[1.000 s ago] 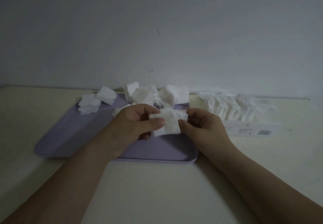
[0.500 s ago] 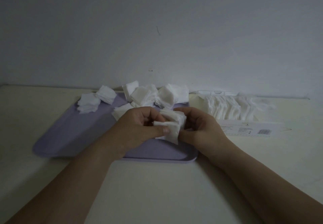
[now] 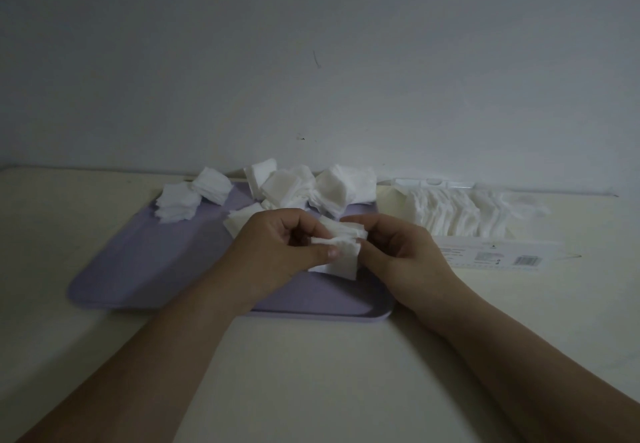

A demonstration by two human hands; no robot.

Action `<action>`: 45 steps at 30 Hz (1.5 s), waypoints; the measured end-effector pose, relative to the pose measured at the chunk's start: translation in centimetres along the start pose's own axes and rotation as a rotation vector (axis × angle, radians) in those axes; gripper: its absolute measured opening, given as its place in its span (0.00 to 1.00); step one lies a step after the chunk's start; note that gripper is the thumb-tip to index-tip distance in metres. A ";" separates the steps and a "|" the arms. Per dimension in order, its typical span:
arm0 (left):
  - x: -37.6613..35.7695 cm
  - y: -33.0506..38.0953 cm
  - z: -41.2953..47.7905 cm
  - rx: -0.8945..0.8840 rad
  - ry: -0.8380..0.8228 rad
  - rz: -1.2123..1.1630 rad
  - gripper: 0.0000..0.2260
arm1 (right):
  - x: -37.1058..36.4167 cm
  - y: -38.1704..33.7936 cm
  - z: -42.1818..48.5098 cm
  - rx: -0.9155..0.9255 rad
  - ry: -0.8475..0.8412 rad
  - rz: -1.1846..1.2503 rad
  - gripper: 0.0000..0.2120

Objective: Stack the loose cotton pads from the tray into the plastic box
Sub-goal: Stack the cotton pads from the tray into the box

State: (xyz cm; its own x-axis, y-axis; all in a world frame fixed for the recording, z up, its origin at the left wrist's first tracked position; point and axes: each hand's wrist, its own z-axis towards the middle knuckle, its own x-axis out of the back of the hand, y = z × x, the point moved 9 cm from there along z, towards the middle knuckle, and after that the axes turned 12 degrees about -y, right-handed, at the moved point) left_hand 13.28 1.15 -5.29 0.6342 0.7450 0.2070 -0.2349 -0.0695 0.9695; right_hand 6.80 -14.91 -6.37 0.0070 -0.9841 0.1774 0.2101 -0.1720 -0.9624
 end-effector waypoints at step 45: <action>5.1 -1.7 -0.1 0.305 -0.036 0.619 0.21 | -0.1 -1.3 -0.8 -0.018 0.134 -0.472 0.20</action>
State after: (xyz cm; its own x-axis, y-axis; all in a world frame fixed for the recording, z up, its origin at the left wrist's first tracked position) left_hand 16.88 5.11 -5.92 0.4749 0.4860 0.7337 -0.3474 -0.6625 0.6637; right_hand 5.71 -14.65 -5.34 -0.2111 -0.7951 0.5686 0.1434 -0.6006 -0.7866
